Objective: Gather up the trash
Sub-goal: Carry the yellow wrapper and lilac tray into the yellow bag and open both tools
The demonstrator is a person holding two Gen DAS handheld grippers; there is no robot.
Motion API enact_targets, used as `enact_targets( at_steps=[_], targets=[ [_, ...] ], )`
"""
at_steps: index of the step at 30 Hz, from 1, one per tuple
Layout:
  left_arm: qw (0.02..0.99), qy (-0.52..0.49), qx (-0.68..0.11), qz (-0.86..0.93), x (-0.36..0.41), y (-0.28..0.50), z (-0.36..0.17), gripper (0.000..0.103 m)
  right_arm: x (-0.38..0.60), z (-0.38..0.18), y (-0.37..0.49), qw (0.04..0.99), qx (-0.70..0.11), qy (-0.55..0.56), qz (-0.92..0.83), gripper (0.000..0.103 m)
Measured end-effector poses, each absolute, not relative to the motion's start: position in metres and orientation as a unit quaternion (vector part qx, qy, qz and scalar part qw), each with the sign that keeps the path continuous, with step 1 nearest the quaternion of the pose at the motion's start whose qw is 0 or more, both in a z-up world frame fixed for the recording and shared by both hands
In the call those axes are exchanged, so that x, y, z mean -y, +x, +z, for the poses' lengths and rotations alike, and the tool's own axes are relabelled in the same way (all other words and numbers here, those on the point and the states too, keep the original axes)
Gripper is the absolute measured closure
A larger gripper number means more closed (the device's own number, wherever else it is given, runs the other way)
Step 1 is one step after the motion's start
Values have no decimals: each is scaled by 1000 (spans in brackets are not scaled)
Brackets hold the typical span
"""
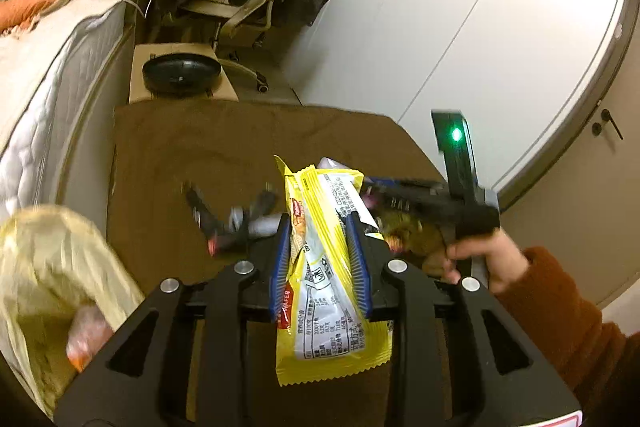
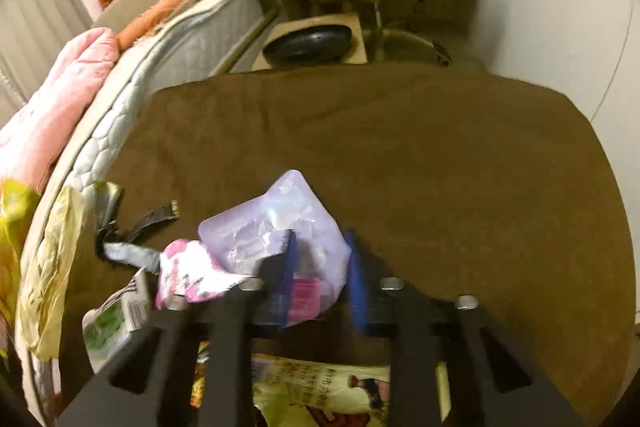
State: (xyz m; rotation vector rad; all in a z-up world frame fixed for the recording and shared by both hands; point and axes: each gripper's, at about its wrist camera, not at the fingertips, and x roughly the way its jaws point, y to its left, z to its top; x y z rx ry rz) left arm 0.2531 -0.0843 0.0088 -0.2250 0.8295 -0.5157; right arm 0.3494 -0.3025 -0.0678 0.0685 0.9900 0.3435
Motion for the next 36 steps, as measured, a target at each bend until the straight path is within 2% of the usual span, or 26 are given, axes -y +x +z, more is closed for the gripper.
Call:
enact_targets(
  at_steps=[5,17,24,34,35,36],
  targets=[
    [877,-88,-402,-248,88,218,-3,75,308,-39,311,888,-433,29,155,99],
    [866,-78,-426,-250,89,171,-30,66,335,18,205,926,-364,29,99,99],
    [862,-54,-438,-250,90,156,-42,54,344,27,152,934,-345,41,87,99],
    [854,-20,-471,-219,100,135,-60,55,336,26,107,934,-343,37,90,99],
    [855,-18,-472,-216,101,133,-60,62,335,26,102,935,-342,36,90,99],
    [854,-17,-474,-214,101,132,-60,62,334,26,101,935,-341,37,90,99]
  ],
)
